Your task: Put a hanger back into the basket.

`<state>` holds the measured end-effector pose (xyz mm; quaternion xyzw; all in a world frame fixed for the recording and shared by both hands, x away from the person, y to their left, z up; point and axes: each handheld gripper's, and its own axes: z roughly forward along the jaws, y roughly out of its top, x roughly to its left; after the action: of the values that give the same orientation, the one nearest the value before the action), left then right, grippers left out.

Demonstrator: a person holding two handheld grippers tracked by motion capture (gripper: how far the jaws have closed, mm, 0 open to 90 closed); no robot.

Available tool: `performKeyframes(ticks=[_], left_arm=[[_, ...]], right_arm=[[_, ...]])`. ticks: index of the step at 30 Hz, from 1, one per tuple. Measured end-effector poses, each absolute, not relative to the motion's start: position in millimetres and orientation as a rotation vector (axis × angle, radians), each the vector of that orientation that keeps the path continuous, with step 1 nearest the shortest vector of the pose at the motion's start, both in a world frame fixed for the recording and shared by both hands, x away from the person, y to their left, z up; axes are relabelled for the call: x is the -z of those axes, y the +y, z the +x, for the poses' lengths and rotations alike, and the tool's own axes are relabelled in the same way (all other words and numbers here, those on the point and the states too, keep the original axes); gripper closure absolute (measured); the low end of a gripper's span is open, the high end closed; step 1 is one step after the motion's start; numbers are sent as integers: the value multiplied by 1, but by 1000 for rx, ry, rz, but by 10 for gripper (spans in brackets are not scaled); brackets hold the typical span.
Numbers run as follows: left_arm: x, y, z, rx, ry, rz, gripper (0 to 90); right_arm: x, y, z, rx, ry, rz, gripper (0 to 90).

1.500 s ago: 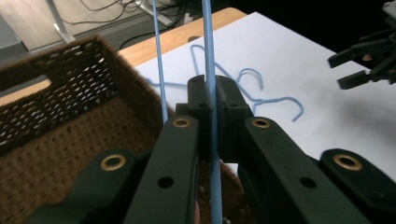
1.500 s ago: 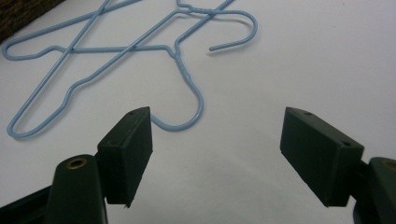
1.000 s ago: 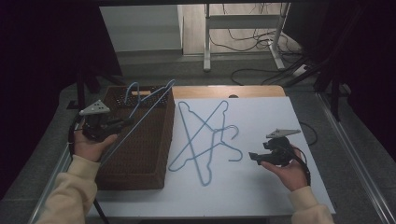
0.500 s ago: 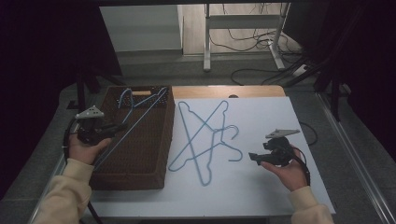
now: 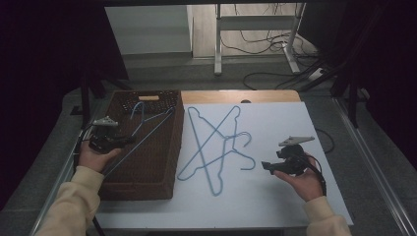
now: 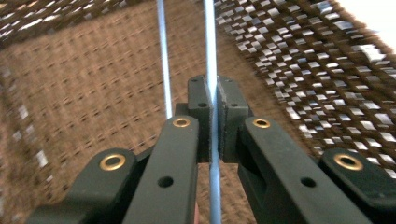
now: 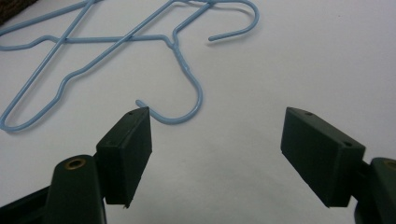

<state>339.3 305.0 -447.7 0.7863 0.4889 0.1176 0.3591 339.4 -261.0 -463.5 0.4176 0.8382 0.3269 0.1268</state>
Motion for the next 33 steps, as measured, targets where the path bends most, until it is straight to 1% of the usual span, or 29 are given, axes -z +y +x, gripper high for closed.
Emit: performKeyframes(ticks=[1,5,6,10,13,15,18,21,23,25,27,28,29,33], left_arm=[[448,305,339,-303,1261,2028,859],[452,311,344,-308,1367,2052,856],[452,311,344,-308,1367,2052,854],[459,315,347,-348,1456,2101,852],[462,317,350,-352,1515,2106,832],[463,318,352,-369,1553,2107,784],[463,319,352,-403,1585,2084,664],[457,319,348,-432,1591,2030,491],[450,320,345,-425,1587,2009,388],[442,318,340,-428,1574,2003,326],[433,315,335,-428,1533,1985,292],[425,310,329,-424,1479,1962,272],[425,310,329,-424,1479,1962,267],[412,292,314,-409,1348,1963,257]], right_arm=[[464,-261,339,-952,2440,1215,248],[464,-261,340,-950,2441,1217,247],[464,-261,340,-950,2441,1217,247],[464,-260,340,-945,2444,1210,247],[465,-260,340,-943,2446,1211,247],[465,-260,340,-943,2445,1215,247],[465,-260,340,-937,2448,1212,246],[465,-259,339,-937,2449,1215,245],[465,-259,339,-937,2450,1211,244],[465,-259,339,-934,2452,1209,243],[465,-259,339,-932,2453,1208,243],[465,-258,339,-934,2453,1206,242],[465,-259,339,-935,2452,1205,242],[464,-259,339,-936,2450,1207,241]])
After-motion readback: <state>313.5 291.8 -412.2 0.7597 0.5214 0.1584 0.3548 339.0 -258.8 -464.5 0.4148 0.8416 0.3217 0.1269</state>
